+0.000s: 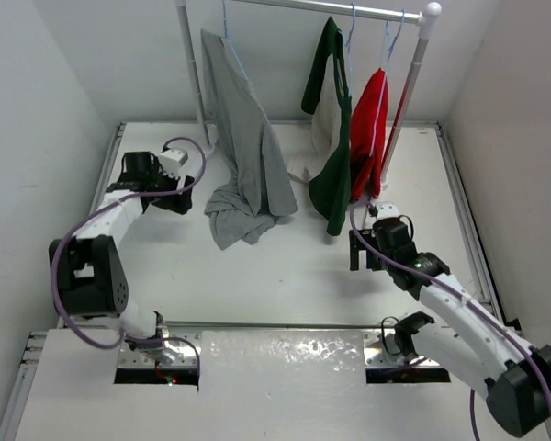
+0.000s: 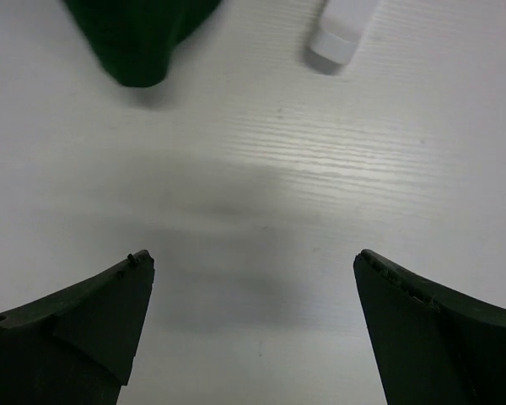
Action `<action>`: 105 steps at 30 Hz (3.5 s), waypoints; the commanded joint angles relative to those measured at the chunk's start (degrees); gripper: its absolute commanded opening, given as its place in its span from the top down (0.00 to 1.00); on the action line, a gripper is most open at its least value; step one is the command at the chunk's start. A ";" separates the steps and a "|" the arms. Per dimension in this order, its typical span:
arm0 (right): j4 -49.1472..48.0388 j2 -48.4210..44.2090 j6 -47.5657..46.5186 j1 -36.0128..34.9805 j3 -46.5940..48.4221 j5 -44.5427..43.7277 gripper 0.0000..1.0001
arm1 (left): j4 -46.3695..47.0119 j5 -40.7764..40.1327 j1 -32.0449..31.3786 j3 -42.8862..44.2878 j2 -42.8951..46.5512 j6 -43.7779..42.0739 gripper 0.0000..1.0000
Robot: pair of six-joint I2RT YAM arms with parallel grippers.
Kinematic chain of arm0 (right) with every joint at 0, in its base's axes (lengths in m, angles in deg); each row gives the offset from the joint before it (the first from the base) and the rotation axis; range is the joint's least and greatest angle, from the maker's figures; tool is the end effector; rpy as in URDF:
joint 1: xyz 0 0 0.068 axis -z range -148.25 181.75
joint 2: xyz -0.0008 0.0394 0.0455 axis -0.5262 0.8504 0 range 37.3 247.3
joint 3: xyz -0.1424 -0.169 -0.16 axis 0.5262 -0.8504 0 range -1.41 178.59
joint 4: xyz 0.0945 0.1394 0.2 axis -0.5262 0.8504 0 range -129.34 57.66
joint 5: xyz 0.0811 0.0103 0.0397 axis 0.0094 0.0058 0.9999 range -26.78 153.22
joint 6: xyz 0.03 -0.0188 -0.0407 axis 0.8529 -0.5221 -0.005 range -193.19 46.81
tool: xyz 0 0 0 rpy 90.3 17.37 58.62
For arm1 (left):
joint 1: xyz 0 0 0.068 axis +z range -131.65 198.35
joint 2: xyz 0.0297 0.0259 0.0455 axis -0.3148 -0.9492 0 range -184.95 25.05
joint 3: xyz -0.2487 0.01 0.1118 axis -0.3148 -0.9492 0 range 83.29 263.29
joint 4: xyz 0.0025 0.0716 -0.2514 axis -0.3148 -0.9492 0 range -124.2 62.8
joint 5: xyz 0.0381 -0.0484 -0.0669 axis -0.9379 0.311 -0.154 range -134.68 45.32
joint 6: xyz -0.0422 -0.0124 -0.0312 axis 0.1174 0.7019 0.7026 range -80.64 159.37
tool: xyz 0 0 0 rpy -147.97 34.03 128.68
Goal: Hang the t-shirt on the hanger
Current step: Place the hanger at the clothesline, then move the clothesline to the center of the board, then reset both arms
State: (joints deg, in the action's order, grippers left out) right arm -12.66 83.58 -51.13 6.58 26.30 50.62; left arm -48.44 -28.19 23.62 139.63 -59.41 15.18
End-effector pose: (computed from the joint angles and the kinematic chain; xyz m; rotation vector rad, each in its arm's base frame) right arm 0.1530 0.0634 0.2059 0.0429 2.3411 0.1491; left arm 0.3089 0.0182 0.2317 0.5181 2.3317 -0.1098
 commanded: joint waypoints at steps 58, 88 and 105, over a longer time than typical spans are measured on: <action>-31.34 29.40 7.38 17.26 -6.26 6.27 0.82 | 10.88 -5.86 -3.26 -6.15 -13.27 -5.17 0.93; -4.00 -12.34 8.00 19.72 -14.17 -21.75 0.01 | 11.47 7.59 22.40 -12.30 7.30 7.48 0.60; -5.85 -21.86 7.20 19.63 -17.60 -25.81 0.01 | 11.30 11.10 22.67 -14.41 8.61 2.83 0.62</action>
State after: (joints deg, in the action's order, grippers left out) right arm -16.99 60.61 -43.85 26.06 8.51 26.08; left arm -38.82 -19.77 45.83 125.62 -53.03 19.60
